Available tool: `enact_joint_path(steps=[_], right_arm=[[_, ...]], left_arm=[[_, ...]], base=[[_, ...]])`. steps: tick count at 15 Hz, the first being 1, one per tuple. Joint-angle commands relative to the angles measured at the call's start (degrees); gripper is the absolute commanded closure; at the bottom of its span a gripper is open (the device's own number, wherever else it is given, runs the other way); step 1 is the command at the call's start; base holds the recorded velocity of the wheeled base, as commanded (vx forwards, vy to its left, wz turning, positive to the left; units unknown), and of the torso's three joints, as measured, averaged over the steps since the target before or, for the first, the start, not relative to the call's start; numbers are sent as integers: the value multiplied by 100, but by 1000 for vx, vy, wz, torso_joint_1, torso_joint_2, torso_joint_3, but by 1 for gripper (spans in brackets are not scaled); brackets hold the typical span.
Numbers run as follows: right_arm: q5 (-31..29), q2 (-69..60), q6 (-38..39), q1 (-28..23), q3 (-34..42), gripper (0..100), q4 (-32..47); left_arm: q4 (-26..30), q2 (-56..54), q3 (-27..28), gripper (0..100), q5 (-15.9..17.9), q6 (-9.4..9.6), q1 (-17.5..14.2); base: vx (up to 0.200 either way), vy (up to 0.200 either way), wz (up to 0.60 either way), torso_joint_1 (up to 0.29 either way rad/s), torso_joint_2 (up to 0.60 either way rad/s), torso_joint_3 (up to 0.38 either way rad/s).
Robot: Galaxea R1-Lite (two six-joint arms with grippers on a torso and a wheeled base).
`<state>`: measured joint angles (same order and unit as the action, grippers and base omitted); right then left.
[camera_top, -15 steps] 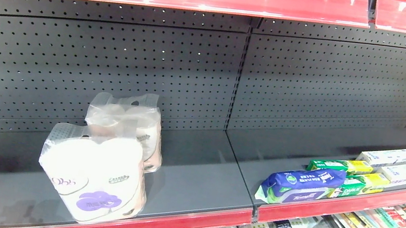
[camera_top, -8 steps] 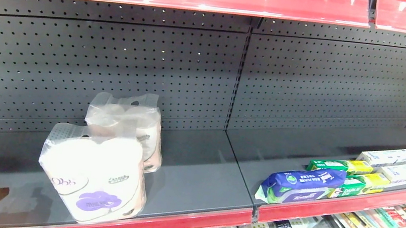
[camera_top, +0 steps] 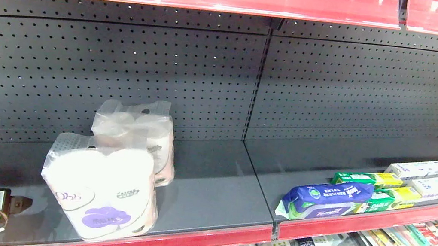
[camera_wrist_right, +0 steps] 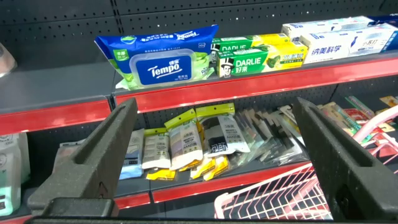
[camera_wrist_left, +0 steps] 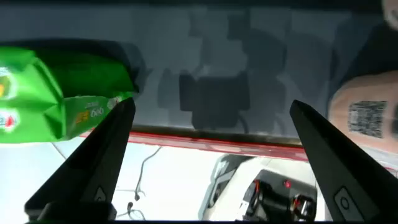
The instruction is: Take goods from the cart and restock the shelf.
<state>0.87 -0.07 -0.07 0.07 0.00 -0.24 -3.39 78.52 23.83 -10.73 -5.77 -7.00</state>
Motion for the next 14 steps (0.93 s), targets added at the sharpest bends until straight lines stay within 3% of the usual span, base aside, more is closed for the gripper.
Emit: enact_joint_path(steps=[1,11,14], right_arm=[[1,7,-1,1,0,0,-2],[1,7,-1,1,0,0,-2],[1,7,-1,1,0,0,-2]], left_arm=[[-4,296,7,0,9,5,-3],[-48,656,16,0,308,76,-30],[-531,981,-28,0,282,84,-100]], base=[[0,0,0,0,0,0],[0,0,0,0,0,0],[0,0,0,0,0,0]])
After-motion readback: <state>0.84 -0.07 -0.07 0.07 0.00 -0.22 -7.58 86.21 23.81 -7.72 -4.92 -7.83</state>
